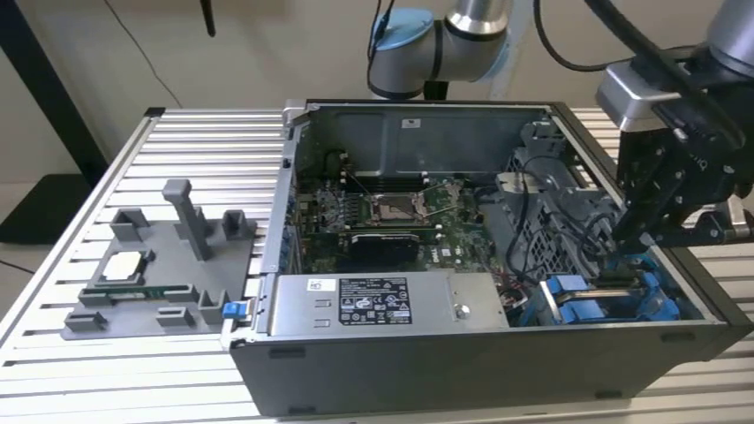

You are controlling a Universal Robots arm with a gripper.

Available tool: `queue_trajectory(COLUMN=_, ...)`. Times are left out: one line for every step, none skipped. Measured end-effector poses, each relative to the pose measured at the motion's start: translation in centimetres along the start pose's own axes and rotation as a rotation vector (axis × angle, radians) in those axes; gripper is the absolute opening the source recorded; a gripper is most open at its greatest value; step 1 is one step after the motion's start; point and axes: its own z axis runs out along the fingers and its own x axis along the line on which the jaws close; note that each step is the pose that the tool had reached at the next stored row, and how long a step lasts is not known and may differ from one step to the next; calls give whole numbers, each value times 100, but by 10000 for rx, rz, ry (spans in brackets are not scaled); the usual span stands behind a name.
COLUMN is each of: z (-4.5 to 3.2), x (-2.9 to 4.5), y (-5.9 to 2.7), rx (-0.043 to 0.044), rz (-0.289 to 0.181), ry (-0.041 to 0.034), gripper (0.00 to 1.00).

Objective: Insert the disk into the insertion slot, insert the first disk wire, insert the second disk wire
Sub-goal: 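Insert the second disk wire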

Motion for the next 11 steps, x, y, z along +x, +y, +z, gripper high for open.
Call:
queue_trajectory(z=-36, x=-3, y=-3, rx=-24, rz=2, ry=0, gripper=100)
queue_trajectory(z=-66, x=-5, y=-5, rx=-40, rz=4, ry=2, gripper=100)
queue_trajectory(z=-94, x=-6, y=-6, rx=-50, rz=6, ry=3, gripper=100)
queue_trajectory(z=-107, x=-8, y=-8, rx=-54, rz=5, ry=2, gripper=100)
queue_trajectory(z=-108, x=-8, y=-8, rx=-54, rz=5, ry=0, gripper=100)
queue_trajectory(z=-108, x=-8, y=-8, rx=-55, rz=5, ry=-1, gripper=100)
queue_trajectory(z=-108, x=-8, y=-9, rx=-55, rz=4, ry=-2, gripper=100)
queue_trajectory(z=-111, x=-8, y=-9, rx=-55, rz=4, ry=1, gripper=100)
queue_trajectory(z=-111, x=-8, y=-9, rx=-55, rz=5, ry=1, gripper=100)
queue_trajectory(z=-112, x=-8, y=-9, rx=-55, rz=5, ry=2, gripper=100)
queue_trajectory(z=-112, x=-8, y=-9, rx=-55, rz=5, ry=1, gripper=100)
